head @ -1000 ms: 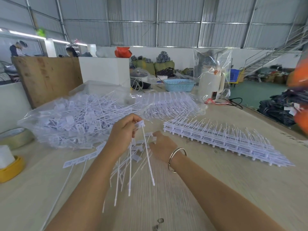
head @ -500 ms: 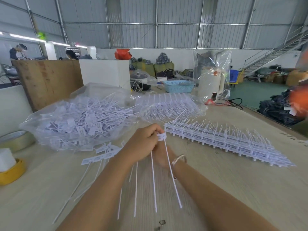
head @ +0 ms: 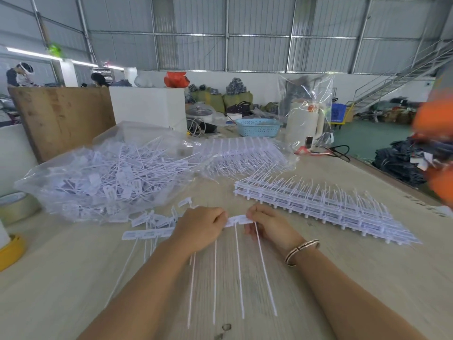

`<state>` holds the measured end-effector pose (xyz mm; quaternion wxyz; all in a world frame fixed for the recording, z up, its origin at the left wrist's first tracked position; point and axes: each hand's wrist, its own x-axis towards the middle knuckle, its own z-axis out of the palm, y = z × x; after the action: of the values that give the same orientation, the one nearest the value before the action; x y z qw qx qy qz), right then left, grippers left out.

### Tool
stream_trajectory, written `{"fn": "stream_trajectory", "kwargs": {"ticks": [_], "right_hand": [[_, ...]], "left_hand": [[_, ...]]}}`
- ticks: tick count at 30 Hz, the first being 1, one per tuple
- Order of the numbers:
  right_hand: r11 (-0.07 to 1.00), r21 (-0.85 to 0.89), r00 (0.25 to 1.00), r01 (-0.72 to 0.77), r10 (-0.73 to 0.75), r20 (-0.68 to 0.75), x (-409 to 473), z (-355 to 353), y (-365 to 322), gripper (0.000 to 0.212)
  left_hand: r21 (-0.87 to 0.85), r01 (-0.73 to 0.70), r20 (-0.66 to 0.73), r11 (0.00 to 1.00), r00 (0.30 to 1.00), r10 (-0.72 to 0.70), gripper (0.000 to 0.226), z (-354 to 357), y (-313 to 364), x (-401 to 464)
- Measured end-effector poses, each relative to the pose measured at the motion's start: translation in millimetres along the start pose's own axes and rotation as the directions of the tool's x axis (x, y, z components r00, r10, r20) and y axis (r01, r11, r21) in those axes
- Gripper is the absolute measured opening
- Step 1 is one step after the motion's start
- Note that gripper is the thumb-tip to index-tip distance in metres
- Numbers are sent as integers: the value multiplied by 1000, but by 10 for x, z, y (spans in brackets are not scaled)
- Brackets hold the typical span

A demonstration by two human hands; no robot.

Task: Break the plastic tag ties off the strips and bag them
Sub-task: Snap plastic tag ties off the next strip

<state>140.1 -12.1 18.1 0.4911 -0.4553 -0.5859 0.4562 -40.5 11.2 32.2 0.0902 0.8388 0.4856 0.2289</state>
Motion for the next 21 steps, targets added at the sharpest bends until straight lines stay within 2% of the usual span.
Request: {"fn": "stream_trajectory", "kwargs": {"ticks": [3,5,9,13,16,21], "right_hand": [[967,-247,994,57,-31,107,-41,9,-54,25],[948,-310,991,79,-41,127,-46,20,-48,25],[965,-228,991,126,-111,78,-49,48,6,20],[979,-111,985,171,-172,0,-28,114,23,18],[984,26,984,174,-174,-33,-23,137,40,17],[978,77,981,191,-190,-29,-1,129,56,15]], "left_hand": [[-29,-7,-22,1000,1000,6,37,47,9,0],[-90,-1,-21,996,1000,-1,37,68,18,-2],[-220,10,3,975,1000,-10,37,89,46,-3],[-369,-8,-107,929,994,-34,34,44,114,5],[-416,-8,-142,909,988,-56,36,61,145,-5],[-489,-15,-152,872,986,-68,37,83,156,10]]}}
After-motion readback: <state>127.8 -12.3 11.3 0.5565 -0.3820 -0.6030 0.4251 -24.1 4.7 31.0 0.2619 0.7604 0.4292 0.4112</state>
